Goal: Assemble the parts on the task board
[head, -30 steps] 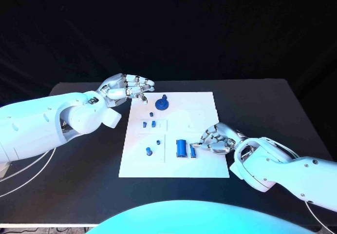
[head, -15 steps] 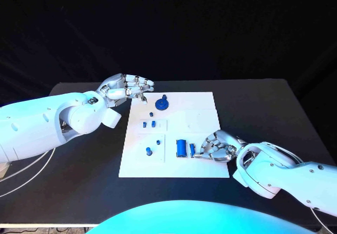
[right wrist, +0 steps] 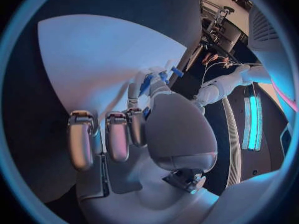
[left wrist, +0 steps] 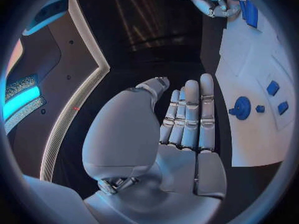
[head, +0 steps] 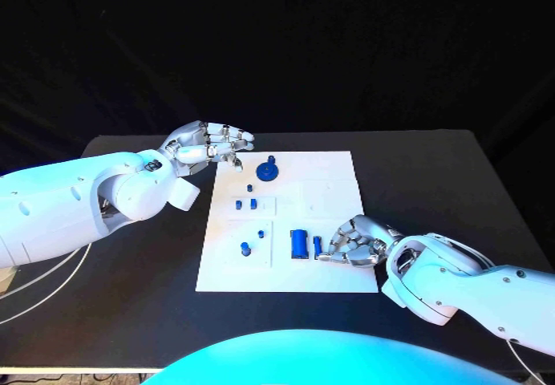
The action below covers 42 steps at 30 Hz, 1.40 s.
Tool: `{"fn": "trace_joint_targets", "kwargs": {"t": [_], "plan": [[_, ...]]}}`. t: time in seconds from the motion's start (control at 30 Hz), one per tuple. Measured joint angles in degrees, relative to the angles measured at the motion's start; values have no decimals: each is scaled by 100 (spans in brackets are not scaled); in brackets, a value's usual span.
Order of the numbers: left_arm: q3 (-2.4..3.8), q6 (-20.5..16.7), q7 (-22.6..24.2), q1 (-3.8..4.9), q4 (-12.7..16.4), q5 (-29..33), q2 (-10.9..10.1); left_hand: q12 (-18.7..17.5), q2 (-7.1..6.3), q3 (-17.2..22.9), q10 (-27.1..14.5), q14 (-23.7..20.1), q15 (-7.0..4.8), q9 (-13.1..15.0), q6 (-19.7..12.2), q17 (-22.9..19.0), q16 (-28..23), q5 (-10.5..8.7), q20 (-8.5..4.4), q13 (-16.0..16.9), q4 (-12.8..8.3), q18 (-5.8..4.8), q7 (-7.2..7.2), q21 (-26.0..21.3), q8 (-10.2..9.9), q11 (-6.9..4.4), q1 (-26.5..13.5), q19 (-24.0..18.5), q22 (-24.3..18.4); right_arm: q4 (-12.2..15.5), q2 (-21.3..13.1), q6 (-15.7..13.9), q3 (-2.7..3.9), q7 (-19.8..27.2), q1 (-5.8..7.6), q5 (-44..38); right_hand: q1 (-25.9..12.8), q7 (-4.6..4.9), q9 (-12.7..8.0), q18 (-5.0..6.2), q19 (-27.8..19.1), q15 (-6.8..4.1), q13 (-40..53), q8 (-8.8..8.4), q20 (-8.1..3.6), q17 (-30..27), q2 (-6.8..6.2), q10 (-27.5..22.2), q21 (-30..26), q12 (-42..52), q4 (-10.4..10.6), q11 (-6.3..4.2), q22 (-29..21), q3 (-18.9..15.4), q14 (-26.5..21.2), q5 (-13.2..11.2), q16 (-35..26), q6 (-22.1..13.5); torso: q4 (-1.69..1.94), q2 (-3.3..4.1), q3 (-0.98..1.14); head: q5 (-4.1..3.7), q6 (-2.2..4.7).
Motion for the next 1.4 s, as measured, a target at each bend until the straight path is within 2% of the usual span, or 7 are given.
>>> {"fn": "trace_joint_targets", "kwargs": {"t": [0.47,0.83,0.93,1.03,1.17,1.23,1.4], "plan": [[0,0,-9,0,-11,0,-1,0,0,0,0,0,0,0,0,-1,0,0,0,-1,0,0,0,0,0,0,0,0,0,-211,200,56,22,-133,15,-17,149,-5,10,0,0,0,0,41,0,4,149,0,0,0,-14,0,-1,-45,0,-1,0,7,2,2,4,9,0],[-1,1,-17,0,-16,-3,0,0,23,0,0,0,0,0,0,-1,0,0,0,-4,0,0,0,0,0,0,24,0,0,-165,144,106,23,-102,19,-5,314,12,-77,0,0,0,1,-30,0,3,108,0,-45,0,18,0,-1,-97,0,0,0,-13,-2,-4,3,22,0],[-1,1,-17,0,-21,-3,1,0,23,0,0,0,0,0,0,-1,0,0,0,-4,0,0,0,0,0,0,24,0,0,-102,44,26,15,22,8,86,182,72,-101,0,0,0,0,-92,0,3,57,0,-118,-58,28,0,-1,-244,0,0,0,-98,-3,-5,3,22,0],[-2,0,-17,0,-40,-1,6,0,23,0,0,0,0,0,0,-2,0,0,0,-4,0,1,0,0,0,0,24,0,0,-75,-71,-131,20,319,20,340,36,105,-104,0,0,0,0,-136,0,3,127,6,-386,-194,23,16,-2,-391,0,0,-69,-213,-10,-14,-4,13,0],[-5,-14,0,-4,-120,19,44,0,18,-3,0,-12,12,0,0,-2,-24,0,0,-13,3,0,0,-26,0,0,18,0,-7,-159,-134,-383,54,972,161,963,-20,229,-176,0,13,106,2,-366,80,2,189,-102,-1048,-562,16,176,1,-589,-3,-1,-227,-532,-24,-42,-25,1,0],[-7,-28,13,-10,-174,42,72,0,-29,-51,0,-76,32,0,0,-2,-48,0,4,-13,51,0,0,-82,0,0,-29,-4,-33,-322,-119,-512,70,1345,264,1349,78,299,-201,117,11,165,12,-458,115,2,284,-256,-1520,-821,9,222,3,-675,-1,0,-313,-628,-34,-70,-43,-7,16],[-8,-144,113,-69,-362,191,173,24,-162,-330,-77,-917,201,3,-45,-237,-592,-72,233,-8,330,-1,44,-868,0,77,-161,-608,-441,-1010,66,-941,127,2415,468,2592,277,377,-214,137,11,228,44,-563,179,2,407,-449,-1954,-1061,-13,308,3,-790,0,0,-441,-746,-78,-127,-76,12,111]]}}
